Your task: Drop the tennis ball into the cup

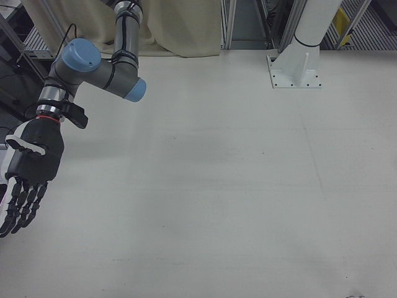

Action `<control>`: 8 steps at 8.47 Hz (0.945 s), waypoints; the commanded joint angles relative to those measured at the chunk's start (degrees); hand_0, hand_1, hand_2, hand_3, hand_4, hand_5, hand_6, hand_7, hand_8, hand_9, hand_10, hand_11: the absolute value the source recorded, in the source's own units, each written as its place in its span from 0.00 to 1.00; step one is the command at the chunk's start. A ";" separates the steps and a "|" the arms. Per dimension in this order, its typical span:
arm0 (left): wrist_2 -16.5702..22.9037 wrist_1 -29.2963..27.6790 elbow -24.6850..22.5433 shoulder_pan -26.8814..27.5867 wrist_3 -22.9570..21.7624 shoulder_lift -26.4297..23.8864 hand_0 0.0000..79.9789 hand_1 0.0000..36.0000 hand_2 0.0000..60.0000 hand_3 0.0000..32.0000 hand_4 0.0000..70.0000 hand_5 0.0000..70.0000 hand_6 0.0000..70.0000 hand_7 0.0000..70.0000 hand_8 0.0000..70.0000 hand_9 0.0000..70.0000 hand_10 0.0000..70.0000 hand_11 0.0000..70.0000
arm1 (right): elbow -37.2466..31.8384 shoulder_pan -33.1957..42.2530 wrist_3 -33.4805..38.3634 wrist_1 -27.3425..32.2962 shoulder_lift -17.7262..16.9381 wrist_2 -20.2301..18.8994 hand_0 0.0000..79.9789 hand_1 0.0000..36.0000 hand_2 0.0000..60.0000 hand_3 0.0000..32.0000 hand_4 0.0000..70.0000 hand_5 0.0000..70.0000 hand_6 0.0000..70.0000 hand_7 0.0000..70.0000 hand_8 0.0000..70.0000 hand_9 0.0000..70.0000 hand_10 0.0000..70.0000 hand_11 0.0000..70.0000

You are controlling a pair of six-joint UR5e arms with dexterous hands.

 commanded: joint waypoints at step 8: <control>0.09 -0.95 -0.71 -0.43 -0.09 1.00 1.00 0.91 0.01 0.00 0.10 0.28 0.65 0.87 0.47 0.65 0.28 0.45 | 0.00 -0.02 0.00 0.00 -0.03 0.00 0.00 0.00 0.00 0.00 0.00 0.00 0.00 0.00 0.00 0.00 0.00 0.00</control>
